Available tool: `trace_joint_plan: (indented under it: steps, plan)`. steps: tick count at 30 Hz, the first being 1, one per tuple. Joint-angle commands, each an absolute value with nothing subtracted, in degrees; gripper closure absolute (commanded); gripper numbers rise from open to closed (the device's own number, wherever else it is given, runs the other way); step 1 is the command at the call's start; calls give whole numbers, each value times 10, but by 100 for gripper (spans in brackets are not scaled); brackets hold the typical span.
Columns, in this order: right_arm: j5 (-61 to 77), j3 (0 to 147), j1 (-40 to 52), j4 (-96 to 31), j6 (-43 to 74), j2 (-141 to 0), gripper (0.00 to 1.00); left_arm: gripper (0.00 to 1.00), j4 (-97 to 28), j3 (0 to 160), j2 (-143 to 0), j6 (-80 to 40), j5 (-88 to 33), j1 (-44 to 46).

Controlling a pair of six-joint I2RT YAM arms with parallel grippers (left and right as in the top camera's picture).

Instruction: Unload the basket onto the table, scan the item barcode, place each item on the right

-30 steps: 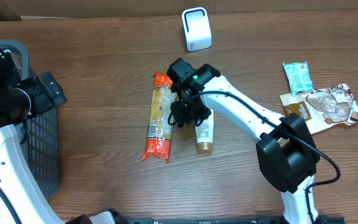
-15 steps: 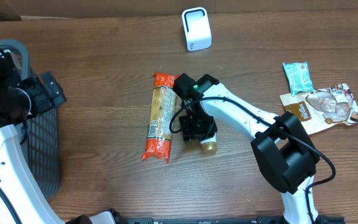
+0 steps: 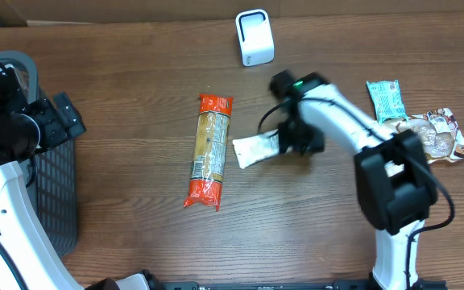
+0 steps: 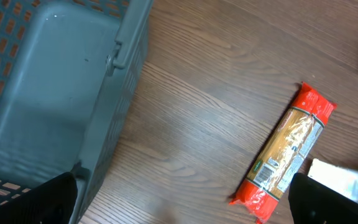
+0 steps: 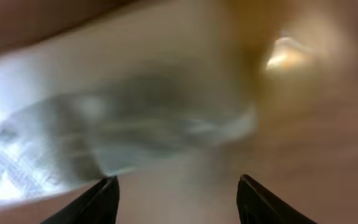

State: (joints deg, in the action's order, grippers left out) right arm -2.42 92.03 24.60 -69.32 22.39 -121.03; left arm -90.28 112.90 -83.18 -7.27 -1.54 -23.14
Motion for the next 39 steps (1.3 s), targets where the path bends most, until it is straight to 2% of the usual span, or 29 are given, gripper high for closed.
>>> trace_joint_plan:
  steps: [1, 8, 16, 20, 24, 27, 29, 36, 38, 39]
  plan:
    - [-9, 916, 192, -637, 222, -1191, 39, 1, -901, 1130, -832, -64, -20, -232]
    - [221, 915, 144, -500, 147, -1191, 36, 1, -902, 1130, -832, -64, -20, -232]
    - [272, 915, 137, -543, 154, -1191, 27, 0, -901, 1130, -832, -64, -20, -232]
    - [271, 902, 142, -539, 204, -1191, 27, 1, -901, 1130, -832, -64, -20, -232]
    - [272, 858, 163, -483, 246, -1191, 28, 0, -901, 1130, -832, -64, -20, -232]
    - [272, 820, 177, -444, 275, -1191, 34, 0, -901, 1130, -832, -64, -20, -232]
    - [281, 790, 183, -413, 297, -1191, 41, 1, -901, 1130, -832, -64, -20, -232]
    - [313, 707, 187, -286, 349, -1191, 49, 0, -902, 1130, -832, -64, -20, -232]
    - [321, 691, 186, -263, 357, -1191, 55, 0, -901, 1130, -832, -64, -20, -232]
    - [323, 689, 186, -262, 356, -1191, 64, 0, -901, 1130, -832, -64, -20, -232]
